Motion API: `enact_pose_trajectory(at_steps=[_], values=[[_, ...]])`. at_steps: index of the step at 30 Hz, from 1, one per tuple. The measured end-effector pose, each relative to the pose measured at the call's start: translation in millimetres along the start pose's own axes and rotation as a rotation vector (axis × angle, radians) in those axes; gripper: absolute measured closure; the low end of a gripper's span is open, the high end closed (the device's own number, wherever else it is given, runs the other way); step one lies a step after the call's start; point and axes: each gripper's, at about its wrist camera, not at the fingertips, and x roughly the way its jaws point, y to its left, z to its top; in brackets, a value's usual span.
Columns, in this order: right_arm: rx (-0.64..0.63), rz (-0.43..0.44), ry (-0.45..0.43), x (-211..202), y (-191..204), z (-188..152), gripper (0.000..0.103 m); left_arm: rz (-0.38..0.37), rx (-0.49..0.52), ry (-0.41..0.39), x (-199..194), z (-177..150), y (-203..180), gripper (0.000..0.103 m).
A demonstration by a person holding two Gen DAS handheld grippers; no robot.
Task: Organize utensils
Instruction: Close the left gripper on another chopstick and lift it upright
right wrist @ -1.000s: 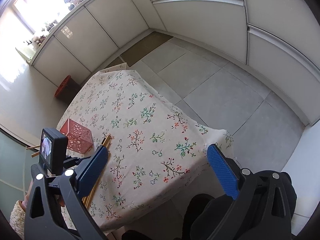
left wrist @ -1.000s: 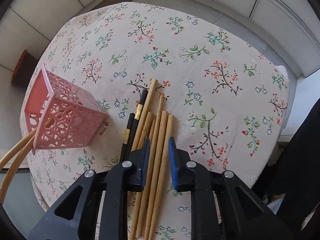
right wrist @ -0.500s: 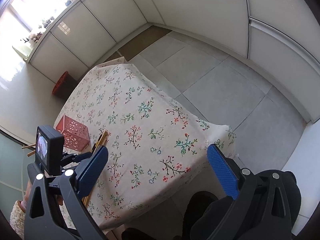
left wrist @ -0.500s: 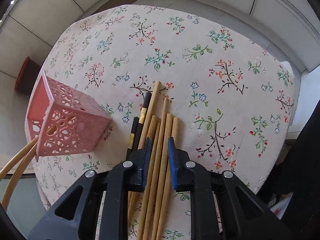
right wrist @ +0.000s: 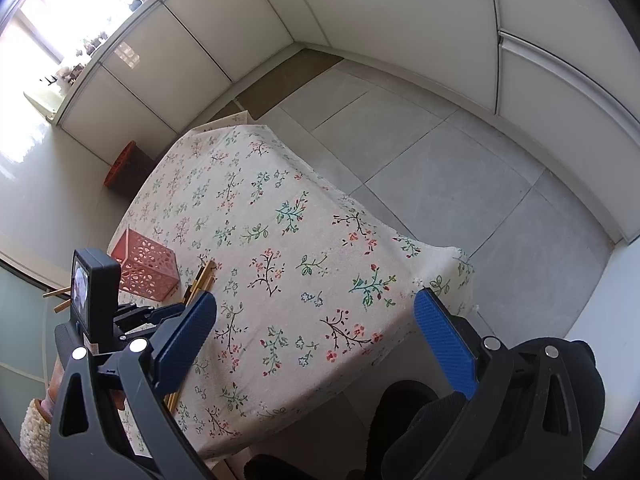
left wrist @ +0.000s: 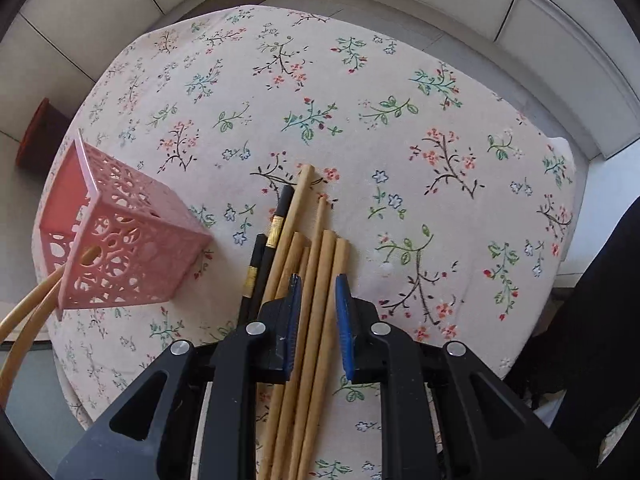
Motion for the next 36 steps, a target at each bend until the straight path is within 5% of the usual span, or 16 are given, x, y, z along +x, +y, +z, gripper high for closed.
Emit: enact_pose_trajectory(at_steps=[3,6,10,15,23,36], values=[[0.005,0.000,0.006,2,-1,0,0.007,0.083,0.078,0.034,11,-7,-10,0.087],[0.008,0.001,0.016,3,-2,0,0.007,0.088,0.134,0.033,15,-12,-24,0.089],[0.005,0.000,0.002,1,-1,0,0.007,-0.003,0.063,0.002,-2,-8,-17,0.088],[0.010,0.004,0.010,3,-2,0,0.007,-0.116,0.121,0.014,-12,-10,-32,0.086],[0.012,-0.001,0.008,2,-3,1,0.007,-0.119,0.115,0.039,-1,-9,-46,0.086],[0.020,-0.012,0.020,6,-6,1,0.007,-0.117,0.106,0.085,23,4,-18,0.085]])
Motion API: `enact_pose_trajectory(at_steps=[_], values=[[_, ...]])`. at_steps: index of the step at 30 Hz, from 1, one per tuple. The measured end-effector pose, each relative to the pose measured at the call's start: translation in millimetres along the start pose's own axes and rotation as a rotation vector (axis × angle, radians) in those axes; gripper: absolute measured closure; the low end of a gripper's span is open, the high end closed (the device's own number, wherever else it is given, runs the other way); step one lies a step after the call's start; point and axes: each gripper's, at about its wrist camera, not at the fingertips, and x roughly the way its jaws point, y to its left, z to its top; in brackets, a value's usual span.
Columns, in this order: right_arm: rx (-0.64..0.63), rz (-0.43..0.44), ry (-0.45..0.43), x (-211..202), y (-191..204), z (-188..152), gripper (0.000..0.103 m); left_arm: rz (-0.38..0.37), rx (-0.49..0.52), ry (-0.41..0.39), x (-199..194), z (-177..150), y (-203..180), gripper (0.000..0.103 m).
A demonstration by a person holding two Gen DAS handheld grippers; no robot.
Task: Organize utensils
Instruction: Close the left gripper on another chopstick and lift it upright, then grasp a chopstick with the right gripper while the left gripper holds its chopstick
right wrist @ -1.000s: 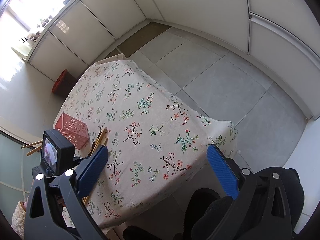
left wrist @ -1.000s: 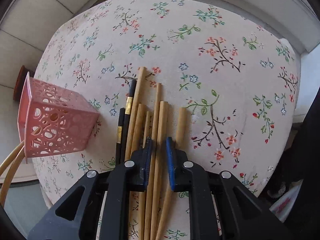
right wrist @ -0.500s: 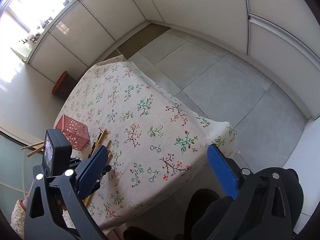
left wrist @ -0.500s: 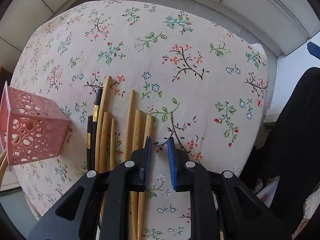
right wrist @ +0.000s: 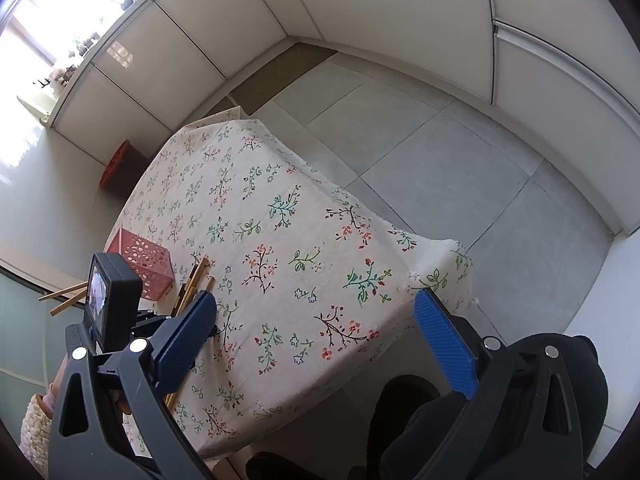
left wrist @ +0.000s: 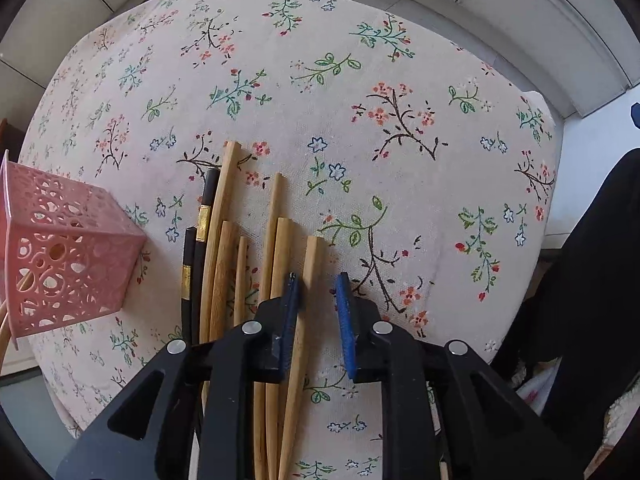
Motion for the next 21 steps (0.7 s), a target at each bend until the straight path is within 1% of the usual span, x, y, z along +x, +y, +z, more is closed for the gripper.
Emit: enact_pose_trajectory(at_steps=[3,6,8,10,11,12,13,16,17,19,20,21], values=[[0.002,-0.002,0.000,0,1,0,0.007,0.018,0.002,0.016,0,1,-3,0.085],[0.007,0.007,0.026,4,3,-1,0.007,0.049,0.017,0.033,4,11,-15,0.094],[0.023,0.024,0.052,7,4,-1,0.007,0.081,0.014,0.010,6,12,-26,0.096],[0.034,0.023,0.080,13,8,-2,0.007,0.084,-0.021,-0.044,2,5,-27,0.096],[0.038,0.028,0.098,17,12,-2,0.007,0.099,-0.036,-0.087,-3,-1,-26,0.097],[0.042,0.032,0.115,21,16,-3,0.007,0.093,-0.049,-0.138,-11,-8,-25,0.097],[0.047,0.039,0.135,26,23,-4,0.007,0.081,-0.069,-0.169,-20,-16,-24,0.097],[0.038,0.049,0.212,49,53,-10,0.007,0.062,-0.110,-0.304,-63,-44,-18,0.097],[0.038,0.057,0.246,59,65,-13,0.009,0.058,-0.127,-0.357,-82,-57,-17,0.097],[0.044,0.048,0.313,81,87,-21,0.019,0.055,-0.176,-0.459,-117,-87,-13,0.096],[0.049,0.032,0.350,94,98,-26,0.030,0.056,-0.196,-0.496,-129,-98,-8,0.096],[0.054,0.013,0.377,107,107,-30,0.043,0.061,-0.219,-0.535,-140,-113,-4,0.096]])
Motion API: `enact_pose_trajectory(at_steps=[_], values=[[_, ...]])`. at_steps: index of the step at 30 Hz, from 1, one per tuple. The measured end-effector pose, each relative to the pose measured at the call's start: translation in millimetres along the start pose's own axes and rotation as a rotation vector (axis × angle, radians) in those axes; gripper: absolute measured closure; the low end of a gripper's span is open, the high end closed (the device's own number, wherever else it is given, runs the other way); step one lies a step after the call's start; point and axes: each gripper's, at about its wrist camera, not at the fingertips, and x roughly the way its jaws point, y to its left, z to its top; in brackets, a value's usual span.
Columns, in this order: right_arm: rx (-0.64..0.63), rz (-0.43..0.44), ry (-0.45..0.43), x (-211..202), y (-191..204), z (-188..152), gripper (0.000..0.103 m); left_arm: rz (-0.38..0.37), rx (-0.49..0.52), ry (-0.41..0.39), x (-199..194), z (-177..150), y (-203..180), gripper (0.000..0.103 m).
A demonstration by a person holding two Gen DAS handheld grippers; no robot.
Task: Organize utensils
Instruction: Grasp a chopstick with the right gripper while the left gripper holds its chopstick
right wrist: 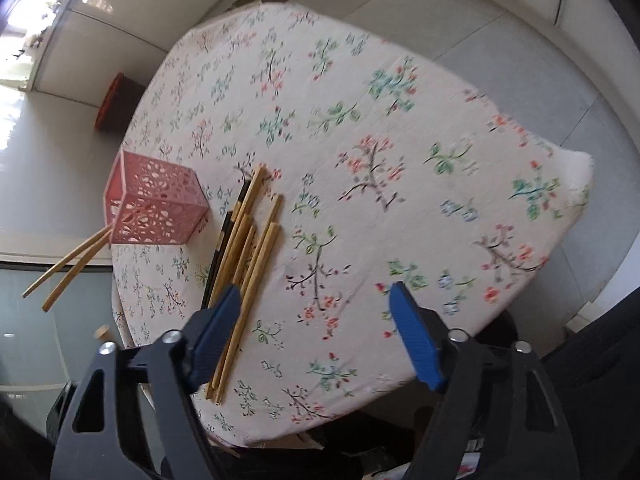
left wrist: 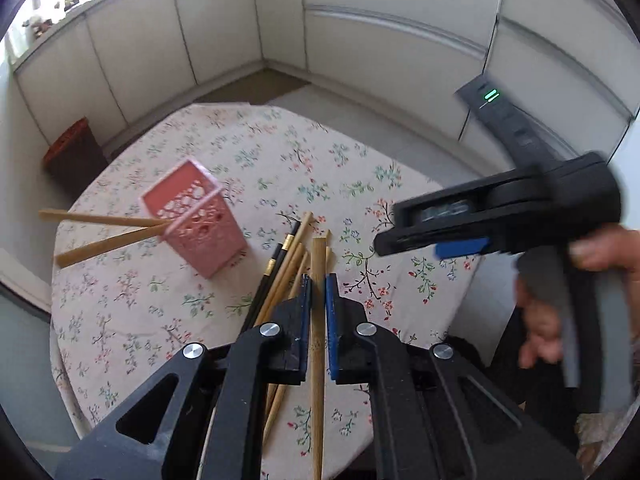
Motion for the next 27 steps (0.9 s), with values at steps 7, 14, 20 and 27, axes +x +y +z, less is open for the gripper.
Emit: enact_pose_trajectory(at_steps=[7,14,20,27], values=[[0.093,-0.072,0.031,51,25,-3,0.062,-0.028,-0.130,-0.218,-76,-38,31,0.096],[0.119,-0.143,0.006,60,44,5,0.062,-0.065,-0.200,-0.339,-112,-56,51,0.096],[0.080,-0.233,-0.011,64,55,0,0.066,-0.072,-0.225,-0.363,-120,-62,58,0.096],[0.078,-0.300,-0.014,72,68,3,0.064,-0.064,-0.255,-0.366,-119,-65,66,0.096]])
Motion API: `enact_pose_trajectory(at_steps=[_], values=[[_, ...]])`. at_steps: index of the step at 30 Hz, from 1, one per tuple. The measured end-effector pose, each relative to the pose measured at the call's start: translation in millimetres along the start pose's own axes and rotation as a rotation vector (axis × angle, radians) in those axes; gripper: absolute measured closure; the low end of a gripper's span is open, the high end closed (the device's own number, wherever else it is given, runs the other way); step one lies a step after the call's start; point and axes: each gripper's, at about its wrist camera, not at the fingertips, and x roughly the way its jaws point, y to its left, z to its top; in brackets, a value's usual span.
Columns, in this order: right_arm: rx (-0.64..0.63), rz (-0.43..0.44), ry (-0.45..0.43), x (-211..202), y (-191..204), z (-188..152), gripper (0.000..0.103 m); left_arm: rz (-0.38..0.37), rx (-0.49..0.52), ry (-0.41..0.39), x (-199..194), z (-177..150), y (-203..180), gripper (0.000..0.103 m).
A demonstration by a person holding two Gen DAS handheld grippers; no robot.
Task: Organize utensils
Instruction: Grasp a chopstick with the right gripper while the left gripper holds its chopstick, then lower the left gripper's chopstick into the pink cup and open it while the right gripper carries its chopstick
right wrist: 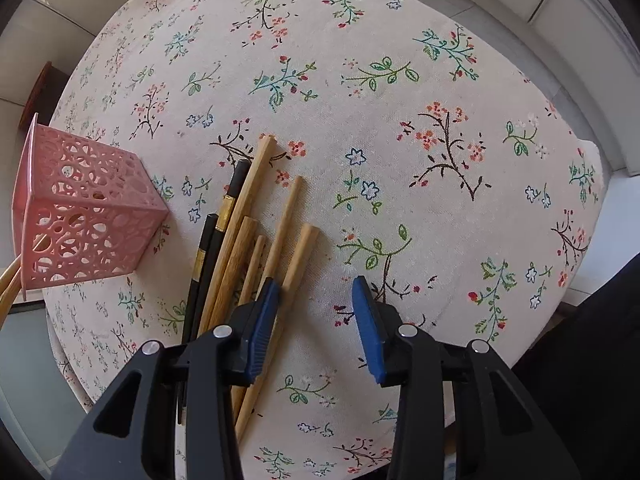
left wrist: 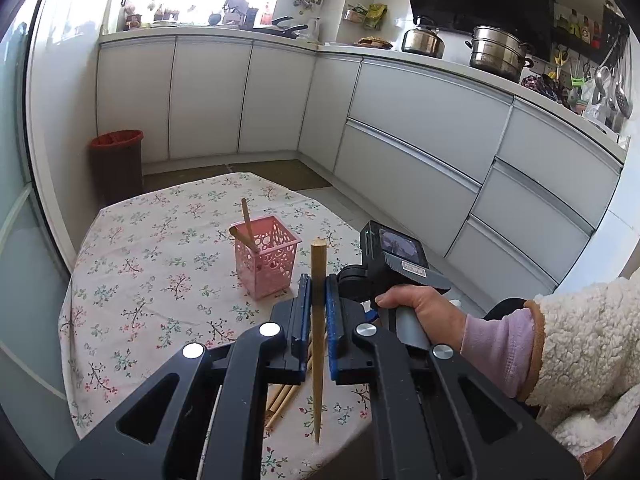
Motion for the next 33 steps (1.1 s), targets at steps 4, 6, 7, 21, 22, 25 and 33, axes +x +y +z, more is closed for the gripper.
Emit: enact_pose_trajectory(at_steps=[4,6,7,21,22,25,33], values=[[-0.053,-0.048,-0.047,-1,10,-2,0.085,-0.004,-0.011,-0.005,-3,0,0,0.096],[-0.066,-0.014,-0.048,-1,7,0,0.093,-0.008,-0.018,-0.008,-5,0,0,0.096],[-0.062,0.009,-0.044,-2,3,1,0.095,-0.009,-0.022,-0.011,-6,1,0,0.096],[-0.274,0.328,-0.329,-109,-61,-20,0.095,0.045,-0.027,-0.051,-27,21,-26,0.097],[-0.296,0.343,-0.363,-123,-65,-24,0.095,0.053,-0.025,-0.055,-29,24,-29,0.097],[-0.349,0.400,-0.458,-170,-82,-31,0.095,0.071,-0.018,-0.063,-33,35,-37,0.096],[-0.420,0.529,-0.690,-289,-87,-26,0.095,0.128,-0.004,-0.109,-39,84,-49,0.097]])
